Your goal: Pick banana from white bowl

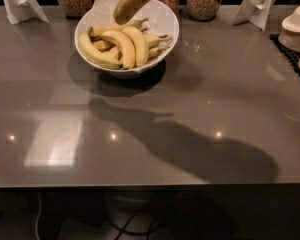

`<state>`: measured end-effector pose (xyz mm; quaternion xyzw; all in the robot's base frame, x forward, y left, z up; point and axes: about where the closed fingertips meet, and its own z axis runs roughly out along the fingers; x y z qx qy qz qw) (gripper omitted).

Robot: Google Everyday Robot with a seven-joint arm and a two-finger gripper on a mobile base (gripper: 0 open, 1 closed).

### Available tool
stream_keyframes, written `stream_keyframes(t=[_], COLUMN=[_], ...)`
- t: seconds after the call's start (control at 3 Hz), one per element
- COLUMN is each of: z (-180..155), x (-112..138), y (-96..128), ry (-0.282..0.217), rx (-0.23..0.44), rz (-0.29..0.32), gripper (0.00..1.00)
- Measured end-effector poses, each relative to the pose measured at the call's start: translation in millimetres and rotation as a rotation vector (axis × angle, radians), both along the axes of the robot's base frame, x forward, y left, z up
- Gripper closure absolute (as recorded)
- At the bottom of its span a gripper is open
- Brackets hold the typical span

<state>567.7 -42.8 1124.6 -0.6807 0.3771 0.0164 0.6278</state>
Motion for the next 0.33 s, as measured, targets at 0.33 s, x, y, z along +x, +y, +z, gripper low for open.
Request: stream_keyframes(t=[0.33], z=[-65.5], x=[-20.6], y=[17.0], ry=[0.163], rx=[-0.017], rz=[0.016], gripper=[1.0])
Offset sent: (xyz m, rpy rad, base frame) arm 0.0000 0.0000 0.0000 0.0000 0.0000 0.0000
